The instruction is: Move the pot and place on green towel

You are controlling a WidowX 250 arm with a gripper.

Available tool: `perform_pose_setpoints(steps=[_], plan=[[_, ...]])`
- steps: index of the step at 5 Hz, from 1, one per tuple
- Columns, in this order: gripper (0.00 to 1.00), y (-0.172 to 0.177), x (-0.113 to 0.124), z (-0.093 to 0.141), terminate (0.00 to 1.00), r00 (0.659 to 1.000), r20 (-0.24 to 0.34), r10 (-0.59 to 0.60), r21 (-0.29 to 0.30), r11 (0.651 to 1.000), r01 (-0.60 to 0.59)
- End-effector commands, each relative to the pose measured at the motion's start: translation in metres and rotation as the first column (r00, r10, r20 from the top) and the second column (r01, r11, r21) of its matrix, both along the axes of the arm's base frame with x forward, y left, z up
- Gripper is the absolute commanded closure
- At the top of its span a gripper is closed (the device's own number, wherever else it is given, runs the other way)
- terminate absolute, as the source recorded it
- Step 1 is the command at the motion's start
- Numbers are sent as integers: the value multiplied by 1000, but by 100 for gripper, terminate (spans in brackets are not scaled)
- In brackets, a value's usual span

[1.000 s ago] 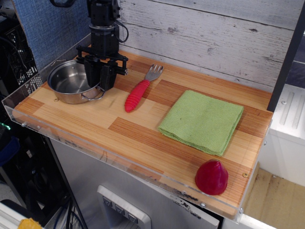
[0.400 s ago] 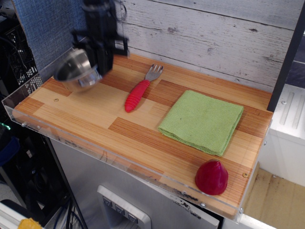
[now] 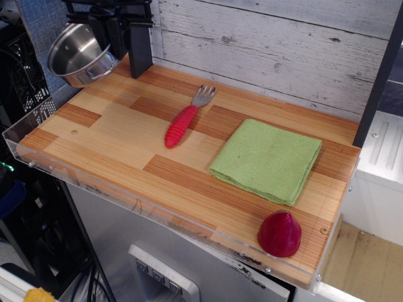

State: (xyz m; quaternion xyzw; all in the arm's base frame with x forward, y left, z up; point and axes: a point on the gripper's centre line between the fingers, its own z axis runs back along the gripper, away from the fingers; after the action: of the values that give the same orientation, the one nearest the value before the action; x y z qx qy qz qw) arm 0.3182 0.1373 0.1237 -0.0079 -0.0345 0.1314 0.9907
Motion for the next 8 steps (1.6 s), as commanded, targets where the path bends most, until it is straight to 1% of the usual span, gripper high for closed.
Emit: perform_pose_setpoints(steps=[1, 2, 3, 4, 5, 6, 7, 8], plan=[[100, -72, 16, 52, 0, 984, 111, -142, -35, 989, 147], [100, -122, 16, 52, 0, 963, 110, -246, -41, 967, 252], [100, -164, 13, 47, 0, 939, 105, -328, -28, 943, 332], [100, -184, 11, 40, 0, 920, 87, -382, -16, 923, 385], [100, -196, 14, 27, 0, 904, 50, -424, -15, 905, 426], [100, -201, 18, 1, 0, 885, -32, -464, -38, 886, 463], [100, -204, 14, -29, 0, 873, -94, -478, -88, 878, 471], [100, -209, 8, -48, 0, 853, -138, -503, -94, 864, 495]])
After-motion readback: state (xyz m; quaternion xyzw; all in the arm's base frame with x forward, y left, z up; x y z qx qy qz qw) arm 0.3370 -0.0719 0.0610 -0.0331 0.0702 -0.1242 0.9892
